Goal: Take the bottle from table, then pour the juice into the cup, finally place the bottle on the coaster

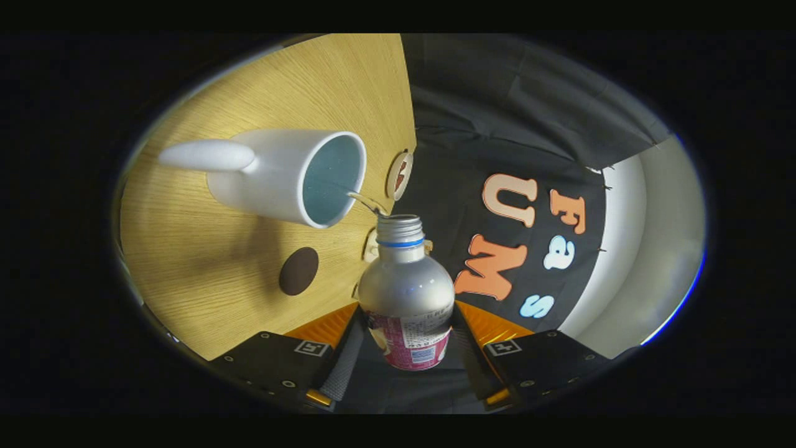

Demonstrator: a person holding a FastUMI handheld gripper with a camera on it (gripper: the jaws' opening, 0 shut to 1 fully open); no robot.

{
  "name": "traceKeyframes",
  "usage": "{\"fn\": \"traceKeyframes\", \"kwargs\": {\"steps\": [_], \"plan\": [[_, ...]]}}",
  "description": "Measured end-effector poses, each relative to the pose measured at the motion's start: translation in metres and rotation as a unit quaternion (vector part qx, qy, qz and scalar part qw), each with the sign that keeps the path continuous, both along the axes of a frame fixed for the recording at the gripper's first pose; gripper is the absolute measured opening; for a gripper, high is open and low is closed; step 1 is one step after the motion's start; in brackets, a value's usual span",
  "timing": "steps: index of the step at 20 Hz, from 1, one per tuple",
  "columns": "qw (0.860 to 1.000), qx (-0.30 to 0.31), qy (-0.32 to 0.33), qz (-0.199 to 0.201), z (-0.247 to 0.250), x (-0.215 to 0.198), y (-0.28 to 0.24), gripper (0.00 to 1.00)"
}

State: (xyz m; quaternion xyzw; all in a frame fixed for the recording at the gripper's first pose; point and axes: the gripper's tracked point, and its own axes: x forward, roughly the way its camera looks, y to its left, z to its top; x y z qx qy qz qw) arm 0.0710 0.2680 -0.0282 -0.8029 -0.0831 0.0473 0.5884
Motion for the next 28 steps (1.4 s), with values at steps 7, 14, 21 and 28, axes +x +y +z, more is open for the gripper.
{"fn": "traceKeyframes", "kwargs": {"steps": [7, 14, 21, 28], "plan": [[1.000, -0.012, 0.004, 0.003, 0.0001, -0.0025, 0.0026, 0.76], [1.000, -0.029, 0.000, 0.007, 0.0013, -0.0043, 0.0042, 0.76], [0.999, -0.053, -0.006, 0.007, 0.0030, -0.0040, 0.0050, 0.76], [0.997, -0.079, -0.018, 0.007, 0.0056, -0.0031, 0.0044, 0.76]]}}
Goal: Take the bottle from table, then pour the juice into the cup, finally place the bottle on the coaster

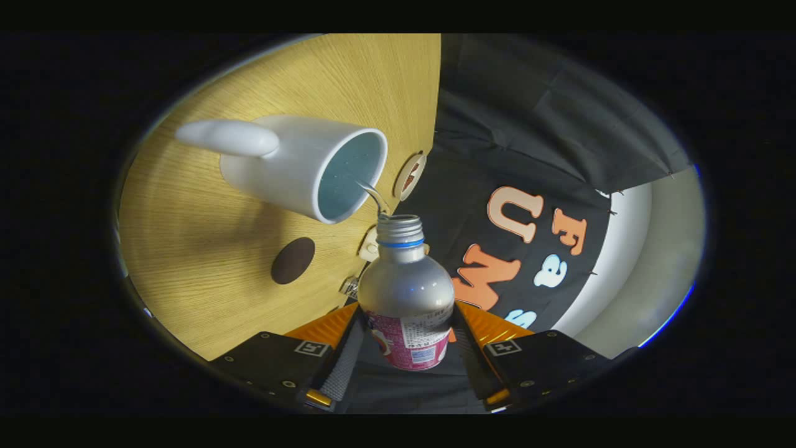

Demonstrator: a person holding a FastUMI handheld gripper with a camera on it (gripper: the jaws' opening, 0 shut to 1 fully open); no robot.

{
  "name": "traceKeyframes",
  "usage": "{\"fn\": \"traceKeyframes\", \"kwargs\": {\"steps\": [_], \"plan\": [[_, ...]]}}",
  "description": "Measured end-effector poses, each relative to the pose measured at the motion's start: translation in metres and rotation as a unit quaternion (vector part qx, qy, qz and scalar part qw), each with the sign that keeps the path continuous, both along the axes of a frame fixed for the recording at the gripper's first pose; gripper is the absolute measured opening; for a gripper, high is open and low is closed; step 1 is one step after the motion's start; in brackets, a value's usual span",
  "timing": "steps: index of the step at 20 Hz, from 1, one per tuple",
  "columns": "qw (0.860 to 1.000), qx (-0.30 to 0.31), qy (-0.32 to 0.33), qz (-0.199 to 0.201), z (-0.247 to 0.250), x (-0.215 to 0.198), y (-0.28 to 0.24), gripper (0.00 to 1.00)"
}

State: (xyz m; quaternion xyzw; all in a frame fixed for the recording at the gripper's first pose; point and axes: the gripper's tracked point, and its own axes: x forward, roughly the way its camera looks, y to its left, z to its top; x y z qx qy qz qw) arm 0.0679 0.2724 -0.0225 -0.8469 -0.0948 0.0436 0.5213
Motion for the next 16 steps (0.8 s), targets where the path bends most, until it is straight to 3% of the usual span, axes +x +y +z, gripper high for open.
{"fn": "traceKeyframes", "kwargs": {"steps": [16], "plan": [[0.999, -0.041, 0.000, 0.005, 0.0003, -0.0037, 0.0041, 0.76]]}}
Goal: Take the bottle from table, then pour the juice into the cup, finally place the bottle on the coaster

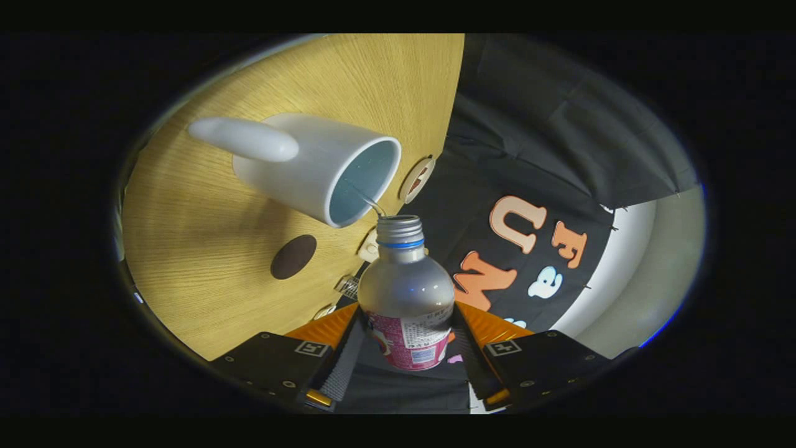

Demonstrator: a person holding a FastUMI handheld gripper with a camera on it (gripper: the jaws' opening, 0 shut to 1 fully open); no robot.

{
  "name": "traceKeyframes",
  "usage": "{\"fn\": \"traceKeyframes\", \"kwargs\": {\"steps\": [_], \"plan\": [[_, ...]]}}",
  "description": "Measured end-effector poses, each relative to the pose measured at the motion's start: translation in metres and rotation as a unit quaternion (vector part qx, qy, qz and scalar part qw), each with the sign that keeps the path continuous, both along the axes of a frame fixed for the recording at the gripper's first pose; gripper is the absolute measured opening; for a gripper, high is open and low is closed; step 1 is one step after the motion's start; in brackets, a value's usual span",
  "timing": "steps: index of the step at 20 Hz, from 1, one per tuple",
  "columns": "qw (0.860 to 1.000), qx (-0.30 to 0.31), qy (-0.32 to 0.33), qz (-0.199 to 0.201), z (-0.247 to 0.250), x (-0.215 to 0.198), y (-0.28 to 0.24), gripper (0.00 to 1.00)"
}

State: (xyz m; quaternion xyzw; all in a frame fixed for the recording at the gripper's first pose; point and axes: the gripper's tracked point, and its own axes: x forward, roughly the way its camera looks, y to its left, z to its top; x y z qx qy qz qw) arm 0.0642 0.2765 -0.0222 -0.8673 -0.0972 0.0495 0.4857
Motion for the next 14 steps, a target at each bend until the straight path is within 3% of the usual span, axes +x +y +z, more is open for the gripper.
{"fn": "traceKeyframes", "kwargs": {"steps": [14], "plan": [[1.000, -0.021, -0.003, 0.005, -0.0005, -0.0017, 0.0030, 0.76]]}}
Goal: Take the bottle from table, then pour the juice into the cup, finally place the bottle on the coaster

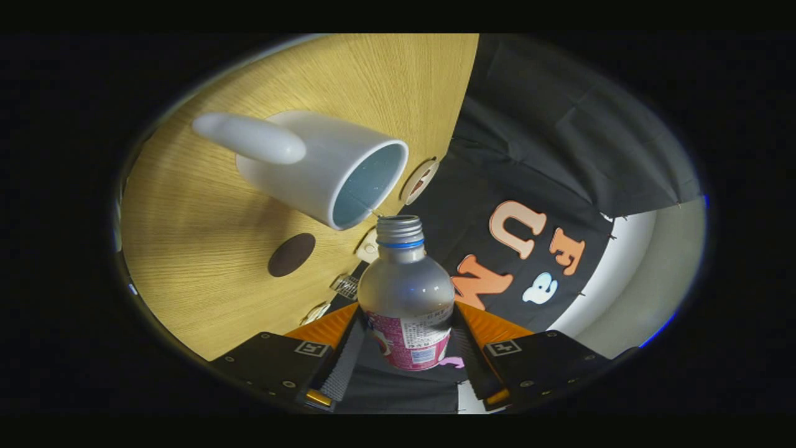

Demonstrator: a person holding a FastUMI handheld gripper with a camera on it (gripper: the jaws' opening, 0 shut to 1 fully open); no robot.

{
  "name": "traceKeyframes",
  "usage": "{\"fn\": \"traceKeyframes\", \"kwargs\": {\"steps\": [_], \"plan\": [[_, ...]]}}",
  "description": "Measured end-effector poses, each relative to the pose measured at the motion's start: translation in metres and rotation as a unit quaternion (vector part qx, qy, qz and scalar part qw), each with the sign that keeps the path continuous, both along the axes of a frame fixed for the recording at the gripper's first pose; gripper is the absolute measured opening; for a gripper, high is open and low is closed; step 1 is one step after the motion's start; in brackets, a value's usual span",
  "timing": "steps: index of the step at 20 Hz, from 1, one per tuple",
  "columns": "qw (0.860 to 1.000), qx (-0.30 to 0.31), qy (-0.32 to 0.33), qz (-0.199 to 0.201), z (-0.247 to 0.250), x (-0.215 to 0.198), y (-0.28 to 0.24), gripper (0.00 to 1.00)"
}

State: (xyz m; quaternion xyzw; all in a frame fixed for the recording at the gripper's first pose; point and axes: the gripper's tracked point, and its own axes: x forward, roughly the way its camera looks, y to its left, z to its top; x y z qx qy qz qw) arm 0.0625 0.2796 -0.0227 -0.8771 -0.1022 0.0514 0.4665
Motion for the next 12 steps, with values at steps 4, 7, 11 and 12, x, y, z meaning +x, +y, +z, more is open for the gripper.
{"fn": "traceKeyframes", "kwargs": {"steps": [4, 7, 11, 12], "plan": [[1.000, -0.004, 0.001, 0.002, 0.0001, -0.0005, 0.0029, 0.76], [1.000, -0.007, 0.002, 0.000, 0.0009, 0.0010, 0.0035, 0.76], [1.000, -0.008, -0.002, -0.001, 0.0028, 0.0027, 0.0031, 0.76], [1.000, -0.008, -0.002, -0.003, 0.0022, 0.0021, 0.0027, 0.76]]}}
